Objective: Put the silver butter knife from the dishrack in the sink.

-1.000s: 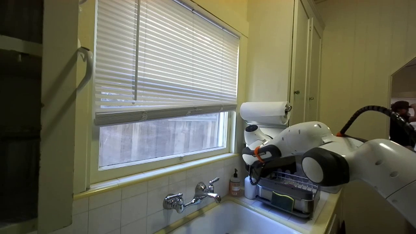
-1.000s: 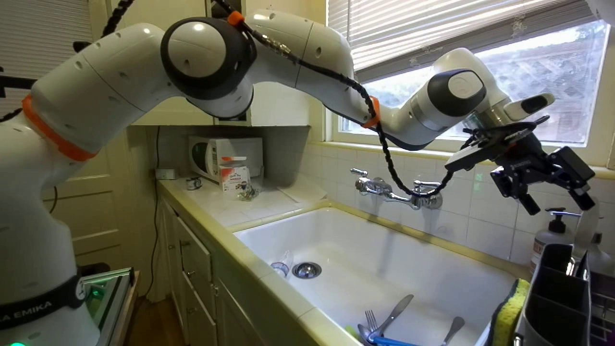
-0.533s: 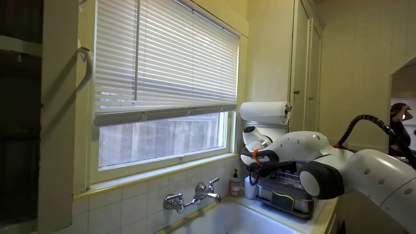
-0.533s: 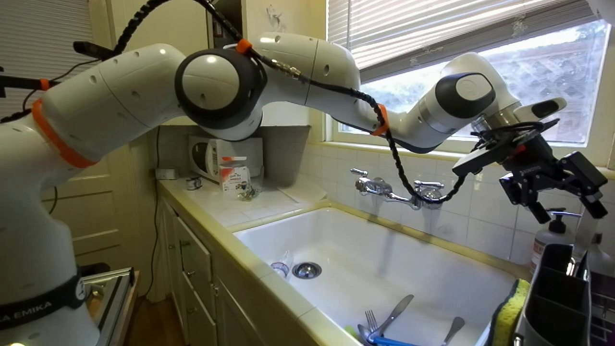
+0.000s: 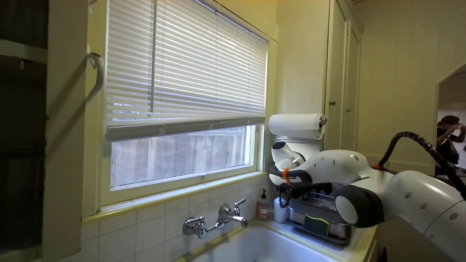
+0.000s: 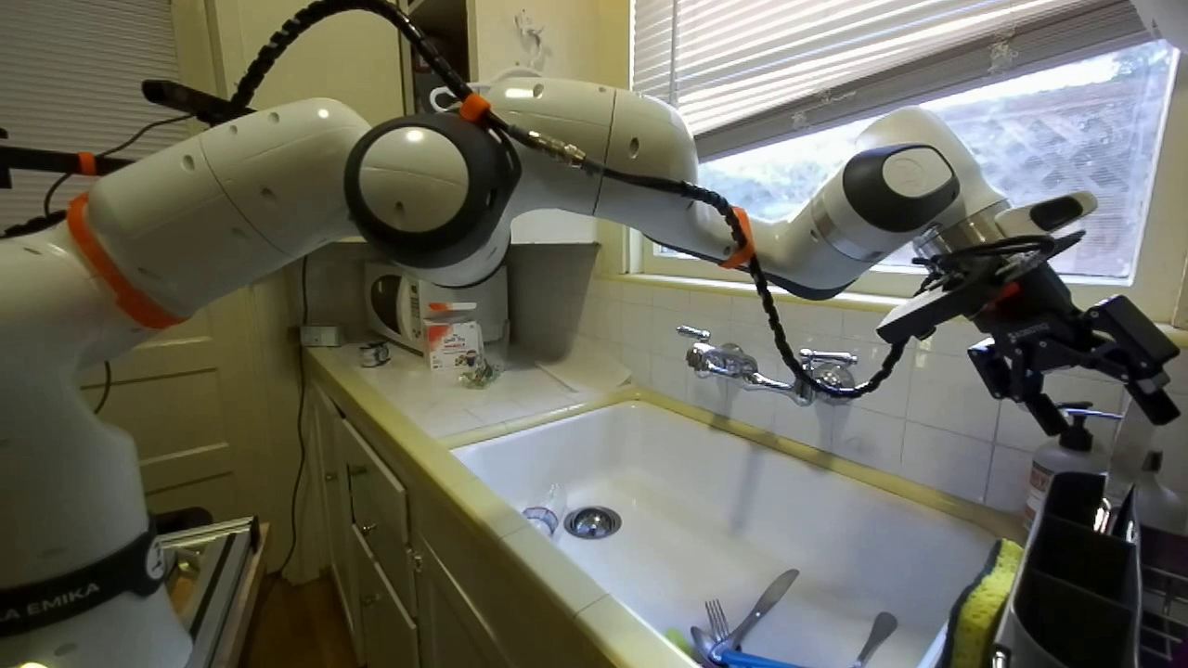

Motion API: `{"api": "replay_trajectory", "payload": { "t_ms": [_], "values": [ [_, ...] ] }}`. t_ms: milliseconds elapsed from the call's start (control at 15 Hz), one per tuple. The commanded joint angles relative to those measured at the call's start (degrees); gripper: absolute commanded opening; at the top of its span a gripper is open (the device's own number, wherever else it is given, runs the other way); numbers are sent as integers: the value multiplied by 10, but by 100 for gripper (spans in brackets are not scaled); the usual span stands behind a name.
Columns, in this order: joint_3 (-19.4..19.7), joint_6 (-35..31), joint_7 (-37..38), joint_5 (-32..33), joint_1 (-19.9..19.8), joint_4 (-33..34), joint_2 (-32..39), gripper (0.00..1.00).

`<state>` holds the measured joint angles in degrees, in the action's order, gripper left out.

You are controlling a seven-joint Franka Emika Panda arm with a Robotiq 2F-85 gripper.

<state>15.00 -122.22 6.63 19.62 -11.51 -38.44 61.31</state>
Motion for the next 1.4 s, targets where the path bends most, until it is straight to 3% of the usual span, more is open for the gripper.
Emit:
{"api": "replay_trajectory", "payload": {
  "t_ms": [0, 933, 1067, 1333],
  "values": [
    [10, -39, 21, 7, -4, 18, 23, 100],
    [69, -42, 85, 13, 1, 50, 60, 100],
    [74, -40, 87, 13, 2, 54, 63, 74],
    [78, -39, 87, 12, 5, 54, 66, 42]
  ]
}}
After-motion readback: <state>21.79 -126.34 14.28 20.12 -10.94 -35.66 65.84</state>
